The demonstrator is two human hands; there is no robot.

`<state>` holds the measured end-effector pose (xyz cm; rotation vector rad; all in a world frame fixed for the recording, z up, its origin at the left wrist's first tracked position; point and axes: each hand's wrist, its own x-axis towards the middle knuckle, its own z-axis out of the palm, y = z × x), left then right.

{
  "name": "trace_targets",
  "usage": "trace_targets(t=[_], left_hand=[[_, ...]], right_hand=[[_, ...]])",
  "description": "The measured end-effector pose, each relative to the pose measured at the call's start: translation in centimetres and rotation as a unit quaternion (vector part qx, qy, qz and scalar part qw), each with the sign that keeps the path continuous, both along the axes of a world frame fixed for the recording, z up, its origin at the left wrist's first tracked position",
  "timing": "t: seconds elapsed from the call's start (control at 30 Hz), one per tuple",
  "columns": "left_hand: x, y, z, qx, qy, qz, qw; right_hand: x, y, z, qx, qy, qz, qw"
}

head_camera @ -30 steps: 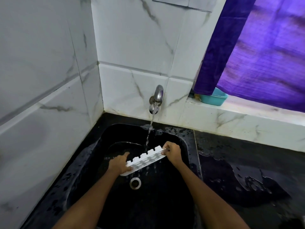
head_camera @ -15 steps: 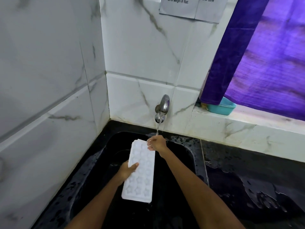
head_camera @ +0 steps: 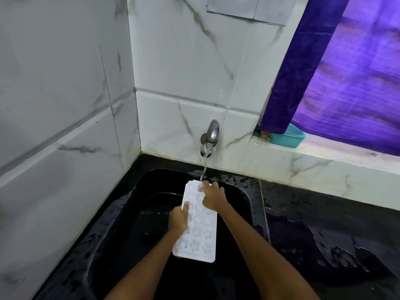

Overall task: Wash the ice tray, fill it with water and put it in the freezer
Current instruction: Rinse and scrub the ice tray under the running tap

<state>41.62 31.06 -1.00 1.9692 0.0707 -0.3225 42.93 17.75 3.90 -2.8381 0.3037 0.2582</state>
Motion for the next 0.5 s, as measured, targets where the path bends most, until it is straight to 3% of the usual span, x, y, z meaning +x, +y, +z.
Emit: trace_targets(t=[0.13, 0.3, 0.43, 0.5], left_hand=[[0.1, 0.0, 0.2, 0.007, -0.012, 0.041, 0.999], [-0.3, -0.6, 0.8, 0.003, -0.007, 0.045, 0.999], [0.5, 0.1, 1.4, 0.013, -0.023, 0.037, 0.999], [0.4, 0.5, 1.2, 0.022, -0.031, 0.02, 0.999]], right_hand=[[0.1, 0.8, 0.6, 0.025, -0.021, 0.031, 0.999], [0.3, 1.5, 1.5, -0.113, -0.046, 0.057, 0.991], [0.2, 1.2, 1.4, -0.017, -0.062, 0.051, 0.997], [0.3, 0.3, 1.6, -0.062, -0.059, 0.047, 0.995]])
